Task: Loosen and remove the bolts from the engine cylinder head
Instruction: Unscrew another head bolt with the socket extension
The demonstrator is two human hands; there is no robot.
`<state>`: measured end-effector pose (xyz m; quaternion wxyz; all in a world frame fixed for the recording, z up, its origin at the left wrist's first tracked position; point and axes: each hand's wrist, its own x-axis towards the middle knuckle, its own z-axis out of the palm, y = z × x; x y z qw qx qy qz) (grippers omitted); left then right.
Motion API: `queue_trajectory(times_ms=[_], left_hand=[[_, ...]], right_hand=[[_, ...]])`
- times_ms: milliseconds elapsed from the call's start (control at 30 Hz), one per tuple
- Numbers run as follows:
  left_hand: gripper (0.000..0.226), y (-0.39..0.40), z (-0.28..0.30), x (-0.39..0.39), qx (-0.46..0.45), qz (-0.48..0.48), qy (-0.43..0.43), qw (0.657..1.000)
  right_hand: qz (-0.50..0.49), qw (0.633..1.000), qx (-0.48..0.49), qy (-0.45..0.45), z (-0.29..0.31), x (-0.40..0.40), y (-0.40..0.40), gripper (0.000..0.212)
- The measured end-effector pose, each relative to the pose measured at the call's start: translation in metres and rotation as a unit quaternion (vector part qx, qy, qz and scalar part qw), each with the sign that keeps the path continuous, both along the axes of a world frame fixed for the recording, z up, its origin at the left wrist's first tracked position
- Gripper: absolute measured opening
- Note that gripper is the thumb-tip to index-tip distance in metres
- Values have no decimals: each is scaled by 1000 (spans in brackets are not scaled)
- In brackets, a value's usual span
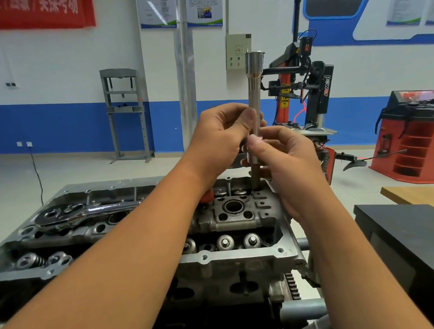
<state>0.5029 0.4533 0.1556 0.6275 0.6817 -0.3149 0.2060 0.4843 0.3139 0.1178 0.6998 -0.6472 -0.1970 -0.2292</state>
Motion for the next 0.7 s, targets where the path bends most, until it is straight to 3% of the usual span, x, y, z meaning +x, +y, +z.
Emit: queue_trajectory(times_ms=[100, 200, 333, 467, 600, 700], left_hand=[[25, 0, 0, 0, 6, 7, -9, 1000], [22, 0, -1, -1, 9, -28, 3, 1000], [16, 0, -1, 0, 18, -2, -9, 1000], [13, 1, -1, 0, 3, 15, -9, 1000], [25, 1, -1, -1, -2, -33, 14, 999], [21, -1, 0, -3, 1, -14, 3, 1000]], right_hand=[[-46, 998, -24, -22, 0, -1, 2, 15], [-27, 1000, -4, -5, 0, -1, 2, 8], [-2, 1000, 19, 8, 1, -2, 2, 5], [-45, 999, 20, -2, 1, -3, 2, 15], [-27, 999, 15, 6, 1, -2, 1, 10], [7, 1000, 20, 8, 1, -1, -1, 7]])
